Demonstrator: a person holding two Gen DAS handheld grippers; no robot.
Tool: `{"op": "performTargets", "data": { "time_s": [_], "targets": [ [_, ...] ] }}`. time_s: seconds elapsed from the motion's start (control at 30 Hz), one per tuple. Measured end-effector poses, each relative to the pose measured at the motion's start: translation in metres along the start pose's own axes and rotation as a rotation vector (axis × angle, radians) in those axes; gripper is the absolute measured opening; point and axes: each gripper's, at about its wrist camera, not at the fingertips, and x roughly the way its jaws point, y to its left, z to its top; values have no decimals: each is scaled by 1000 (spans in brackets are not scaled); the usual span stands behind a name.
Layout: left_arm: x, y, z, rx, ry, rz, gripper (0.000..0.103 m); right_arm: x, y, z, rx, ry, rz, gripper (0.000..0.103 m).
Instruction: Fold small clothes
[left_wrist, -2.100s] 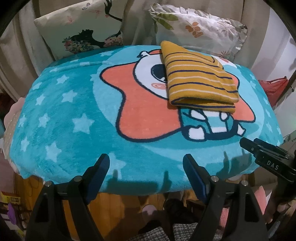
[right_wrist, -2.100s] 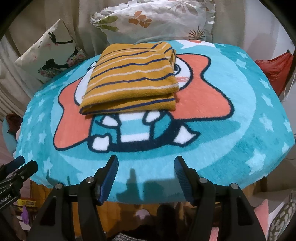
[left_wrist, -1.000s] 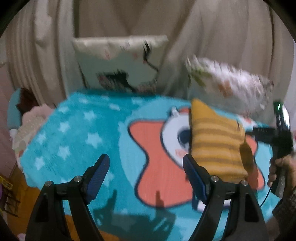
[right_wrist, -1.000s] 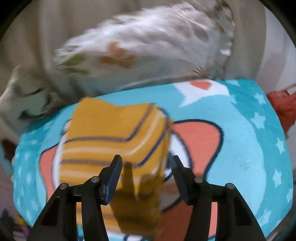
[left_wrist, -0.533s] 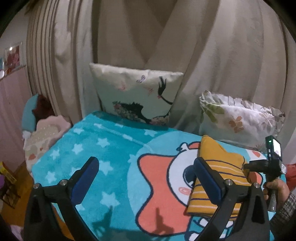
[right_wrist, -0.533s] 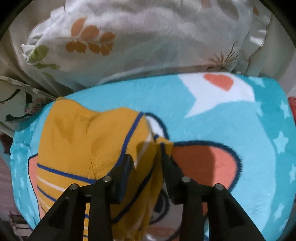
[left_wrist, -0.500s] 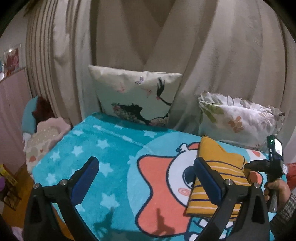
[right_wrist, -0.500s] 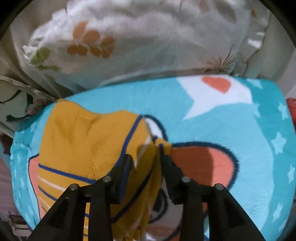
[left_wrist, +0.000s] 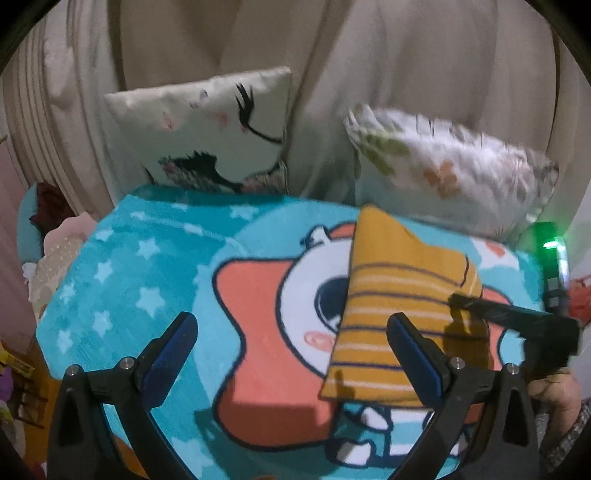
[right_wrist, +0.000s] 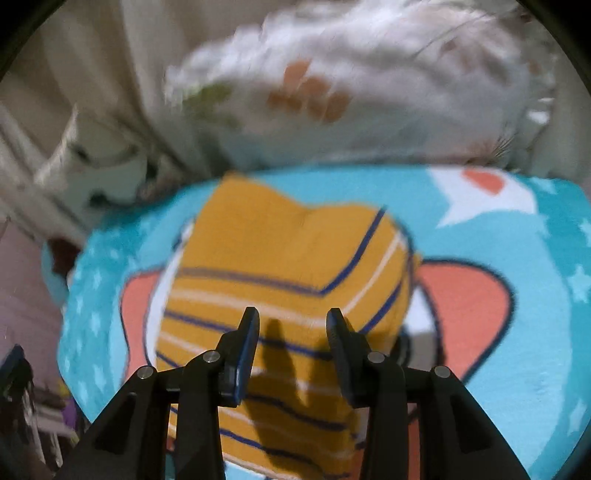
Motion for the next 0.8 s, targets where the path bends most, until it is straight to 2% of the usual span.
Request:
{"op": "performTargets", "data": {
  "time_s": [0.03,0.07,0.1,0.4,0.8],
  "targets": [
    [3,-3,-3,11,15,22,102,20,2,-5,-25,67,-42,59],
    [6,-6,-6,23,32,46,102,30,-1,-8,-36,84,-73,65],
    [8,-6,-8,27,42,52,102,30,-2,-10,-32,63,-82,66],
    [15,-16,-26,50,91,16,102,-13,-5,-24,7,-51,-119,67],
    [16,-19,-39,92,126,-51,102,-49,-14,-60,49,-80,-209,68]
  ]
}}
